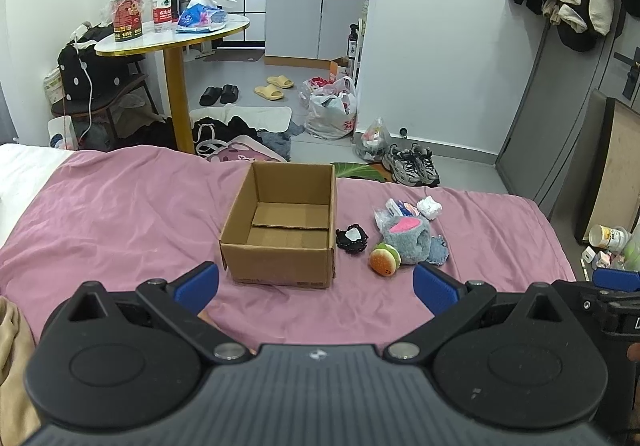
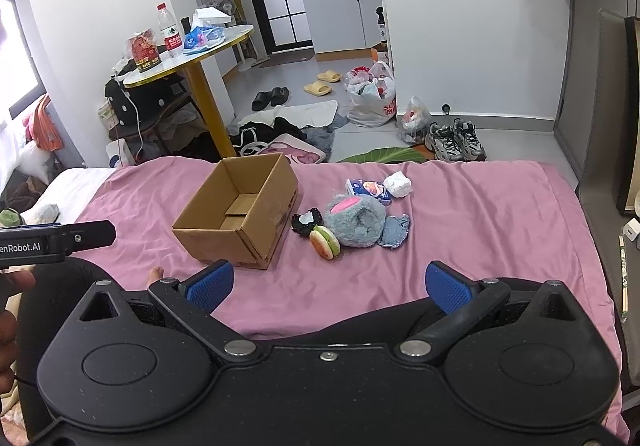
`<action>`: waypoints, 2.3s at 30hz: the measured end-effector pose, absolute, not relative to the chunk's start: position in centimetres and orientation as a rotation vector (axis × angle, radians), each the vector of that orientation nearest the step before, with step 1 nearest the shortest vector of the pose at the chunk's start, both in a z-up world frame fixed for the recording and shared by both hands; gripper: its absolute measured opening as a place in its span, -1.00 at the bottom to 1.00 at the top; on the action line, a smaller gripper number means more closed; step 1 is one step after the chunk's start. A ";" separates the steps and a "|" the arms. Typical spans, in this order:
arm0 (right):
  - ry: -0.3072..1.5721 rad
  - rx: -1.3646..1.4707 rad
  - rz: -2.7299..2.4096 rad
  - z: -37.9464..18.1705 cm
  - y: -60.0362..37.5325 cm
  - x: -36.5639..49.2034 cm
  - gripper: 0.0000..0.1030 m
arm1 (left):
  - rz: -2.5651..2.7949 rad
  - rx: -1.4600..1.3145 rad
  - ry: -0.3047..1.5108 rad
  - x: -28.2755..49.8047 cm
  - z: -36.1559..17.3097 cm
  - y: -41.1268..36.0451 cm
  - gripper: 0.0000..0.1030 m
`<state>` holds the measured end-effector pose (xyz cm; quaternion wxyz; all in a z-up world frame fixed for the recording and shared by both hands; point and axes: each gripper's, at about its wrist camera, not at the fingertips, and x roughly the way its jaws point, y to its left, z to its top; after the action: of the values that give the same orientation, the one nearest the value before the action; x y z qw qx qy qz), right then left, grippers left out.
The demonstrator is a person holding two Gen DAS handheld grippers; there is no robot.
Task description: Organize soft objects
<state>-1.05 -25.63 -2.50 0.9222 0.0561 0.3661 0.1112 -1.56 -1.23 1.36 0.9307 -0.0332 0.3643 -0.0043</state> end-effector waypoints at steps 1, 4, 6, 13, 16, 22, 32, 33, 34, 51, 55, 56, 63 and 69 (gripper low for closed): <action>0.752 0.115 0.227 -2.5 -25.6 -1.1 1.00 | -0.008 -0.068 0.747 -1.5 1.4 -1.2 0.99; 0.753 0.117 0.229 -2.5 -25.6 -1.0 1.00 | -0.007 -0.069 0.748 -1.6 1.4 -1.1 0.99; 0.754 0.119 0.230 -2.6 -25.6 -1.1 1.00 | -0.008 -0.070 0.747 -1.6 1.4 -1.1 0.99; 0.756 0.115 0.227 -2.7 -25.5 -1.1 1.00 | -0.004 -0.077 0.752 -1.6 1.3 -1.0 0.99; 0.757 0.111 0.230 -2.8 -25.4 -1.0 1.00 | -0.006 -0.078 0.753 -1.6 1.3 -1.0 0.99; 0.765 0.123 0.216 -3.2 -25.4 -0.9 1.00 | -0.010 -0.094 0.764 -1.0 0.8 -0.8 0.99; 0.783 0.191 0.197 -4.9 -26.3 1.9 1.00 | -0.016 -0.092 0.775 1.2 -0.4 -1.4 0.99; 0.783 0.195 0.189 -5.1 -26.5 2.2 1.00 | -0.022 -0.090 0.778 1.5 -0.6 -1.5 0.99; 0.781 0.199 0.183 -5.2 -26.5 2.4 1.00 | -0.028 -0.086 0.784 1.8 -0.8 -1.7 0.99; 0.796 0.278 0.151 -7.7 -28.0 5.7 1.00 | -0.091 -0.094 0.840 6.7 -3.6 -4.0 0.98; 0.778 0.272 0.143 -8.1 -28.1 6.3 1.00 | -0.093 -0.091 0.850 7.7 -4.1 -4.6 0.98; 0.777 0.276 0.144 -8.3 -28.1 6.5 1.00 | -0.093 -0.092 0.850 7.9 -4.2 -4.7 0.98; 0.788 0.296 0.126 -9.4 -28.6 8.0 1.00 | -0.091 -0.086 0.862 9.6 -5.1 -5.6 0.98; 0.835 0.373 0.134 -11.0 -29.2 9.3 1.00 | -0.076 -0.084 0.889 11.4 -5.9 -6.2 0.99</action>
<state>9.34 -29.23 -11.00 0.8952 0.1798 0.4027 0.0647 11.41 -6.16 -5.89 0.9013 -0.0406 0.4296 -0.0370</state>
